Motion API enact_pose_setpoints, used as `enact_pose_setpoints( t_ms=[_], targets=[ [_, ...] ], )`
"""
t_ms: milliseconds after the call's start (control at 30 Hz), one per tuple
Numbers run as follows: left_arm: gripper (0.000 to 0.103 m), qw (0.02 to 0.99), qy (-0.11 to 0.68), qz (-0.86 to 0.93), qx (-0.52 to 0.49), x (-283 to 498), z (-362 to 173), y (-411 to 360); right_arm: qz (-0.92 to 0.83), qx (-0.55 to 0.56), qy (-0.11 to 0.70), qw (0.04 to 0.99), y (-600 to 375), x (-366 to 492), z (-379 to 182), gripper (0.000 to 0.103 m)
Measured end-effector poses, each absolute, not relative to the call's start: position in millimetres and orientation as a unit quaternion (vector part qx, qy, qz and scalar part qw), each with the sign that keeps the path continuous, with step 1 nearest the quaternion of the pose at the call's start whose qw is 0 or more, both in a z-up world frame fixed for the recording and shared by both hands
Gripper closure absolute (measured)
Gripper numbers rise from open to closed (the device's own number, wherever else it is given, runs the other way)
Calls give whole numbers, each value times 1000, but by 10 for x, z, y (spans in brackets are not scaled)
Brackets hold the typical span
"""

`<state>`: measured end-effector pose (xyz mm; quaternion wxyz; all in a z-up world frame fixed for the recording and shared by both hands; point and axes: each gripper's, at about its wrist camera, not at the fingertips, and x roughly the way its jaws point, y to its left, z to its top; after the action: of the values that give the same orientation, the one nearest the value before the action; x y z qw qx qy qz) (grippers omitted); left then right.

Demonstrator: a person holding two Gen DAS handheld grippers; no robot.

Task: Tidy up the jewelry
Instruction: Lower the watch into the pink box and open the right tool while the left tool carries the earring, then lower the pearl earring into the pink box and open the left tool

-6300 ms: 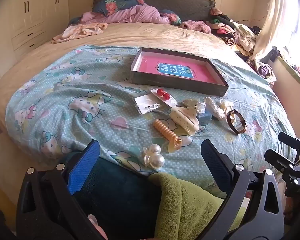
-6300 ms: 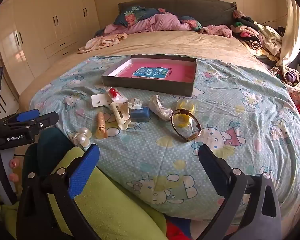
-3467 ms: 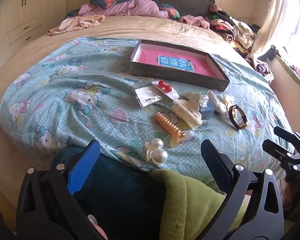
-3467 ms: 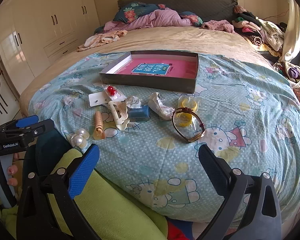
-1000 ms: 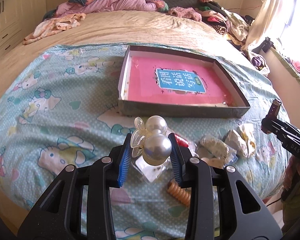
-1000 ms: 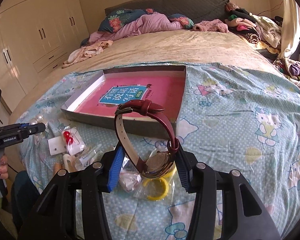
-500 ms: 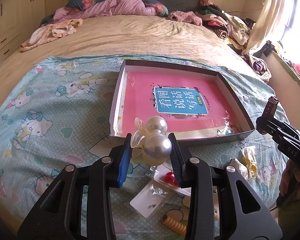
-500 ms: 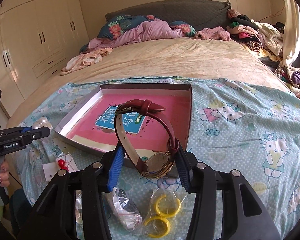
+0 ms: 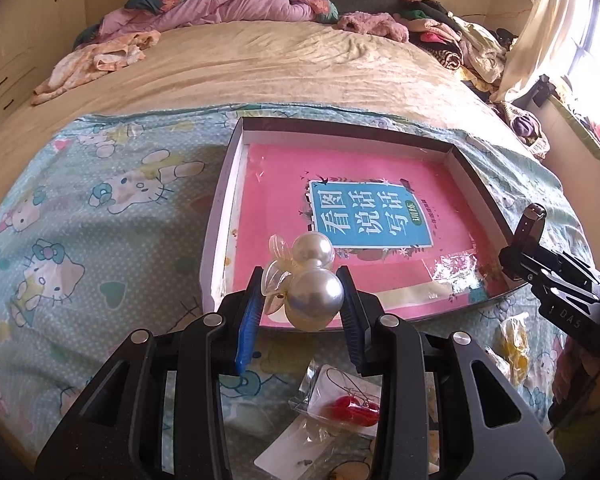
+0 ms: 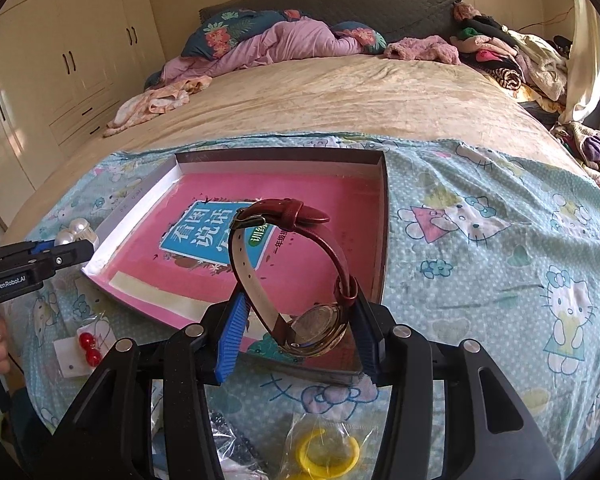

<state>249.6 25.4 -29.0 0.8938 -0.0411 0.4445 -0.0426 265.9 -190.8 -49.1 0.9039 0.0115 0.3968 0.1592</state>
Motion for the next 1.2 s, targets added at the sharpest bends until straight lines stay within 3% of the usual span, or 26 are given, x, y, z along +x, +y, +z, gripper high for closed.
enact_pose_setpoints(
  t_ms=[567,733,800,933,1033,1200],
  targets=[
    [75,884,463,-38,-43,2746,-505,315,154,-3,427,891,-1781,2792,-692,51],
    [75,883,466,-40,-45,2786,-550,318,159,2,422,893,-1795,2780,-678,41],
    [75,882,467,-41,-46,2795,-560,323,149,0,416,897,-1808,2769,-651,26],
    [75,884,463,-42,-46,2793,-552,324,147,13,405,902,-1878,2731,-574,23],
    [57,885,461,-41,-47,2795,-533,329,140,14,400,906,-1918,2705,-520,18],
    [49,888,455,-40,-50,2771,-477,349,137,26,388,911,-1992,2618,-411,12]
  ],
)
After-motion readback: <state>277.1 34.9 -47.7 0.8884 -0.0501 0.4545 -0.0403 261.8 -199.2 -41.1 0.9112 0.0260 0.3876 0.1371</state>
